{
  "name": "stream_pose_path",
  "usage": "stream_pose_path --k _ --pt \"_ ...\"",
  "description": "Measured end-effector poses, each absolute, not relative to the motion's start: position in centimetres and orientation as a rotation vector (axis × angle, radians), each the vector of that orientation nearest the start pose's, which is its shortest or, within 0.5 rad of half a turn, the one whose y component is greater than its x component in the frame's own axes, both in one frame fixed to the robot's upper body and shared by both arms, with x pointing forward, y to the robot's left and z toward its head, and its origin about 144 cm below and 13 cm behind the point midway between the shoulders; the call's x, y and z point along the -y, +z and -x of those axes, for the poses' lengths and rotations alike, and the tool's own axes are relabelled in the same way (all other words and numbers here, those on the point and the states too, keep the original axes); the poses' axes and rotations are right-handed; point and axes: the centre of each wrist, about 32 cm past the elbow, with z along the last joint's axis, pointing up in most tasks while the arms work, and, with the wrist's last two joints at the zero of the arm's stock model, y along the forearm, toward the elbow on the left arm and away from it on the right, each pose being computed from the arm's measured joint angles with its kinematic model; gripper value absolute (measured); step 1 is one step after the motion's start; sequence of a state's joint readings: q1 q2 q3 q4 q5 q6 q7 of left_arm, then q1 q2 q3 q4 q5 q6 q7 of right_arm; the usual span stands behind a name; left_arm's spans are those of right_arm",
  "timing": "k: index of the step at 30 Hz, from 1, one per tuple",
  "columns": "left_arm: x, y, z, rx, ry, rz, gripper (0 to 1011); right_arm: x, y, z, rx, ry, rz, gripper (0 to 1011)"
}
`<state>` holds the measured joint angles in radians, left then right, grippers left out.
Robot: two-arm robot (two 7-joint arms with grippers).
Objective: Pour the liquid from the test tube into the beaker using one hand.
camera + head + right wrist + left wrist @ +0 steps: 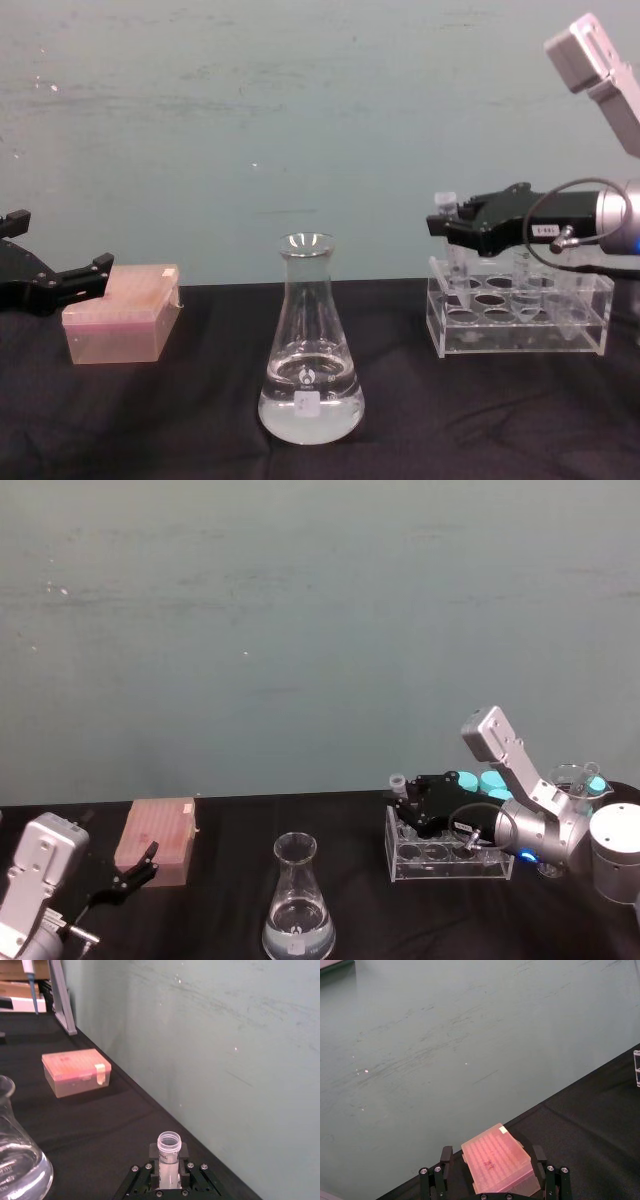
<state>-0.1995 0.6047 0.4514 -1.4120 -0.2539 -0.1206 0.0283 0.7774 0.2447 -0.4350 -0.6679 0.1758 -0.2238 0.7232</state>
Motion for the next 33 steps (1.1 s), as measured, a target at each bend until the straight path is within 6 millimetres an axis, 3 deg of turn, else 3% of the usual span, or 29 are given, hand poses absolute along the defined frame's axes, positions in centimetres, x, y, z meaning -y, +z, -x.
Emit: stream_pose_path --k 21,33 --pt "-31.0 114.0 -48.9 0.285 1.248 -0.304 1000 27.0 121.0 -63.6 0.255 -0.716 0.195 222" --pt "-31.0 114.0 -48.9 0.285 1.248 -0.305 1000 25.0 121.6 -62.6 0.326 -0.670 0.215 222"
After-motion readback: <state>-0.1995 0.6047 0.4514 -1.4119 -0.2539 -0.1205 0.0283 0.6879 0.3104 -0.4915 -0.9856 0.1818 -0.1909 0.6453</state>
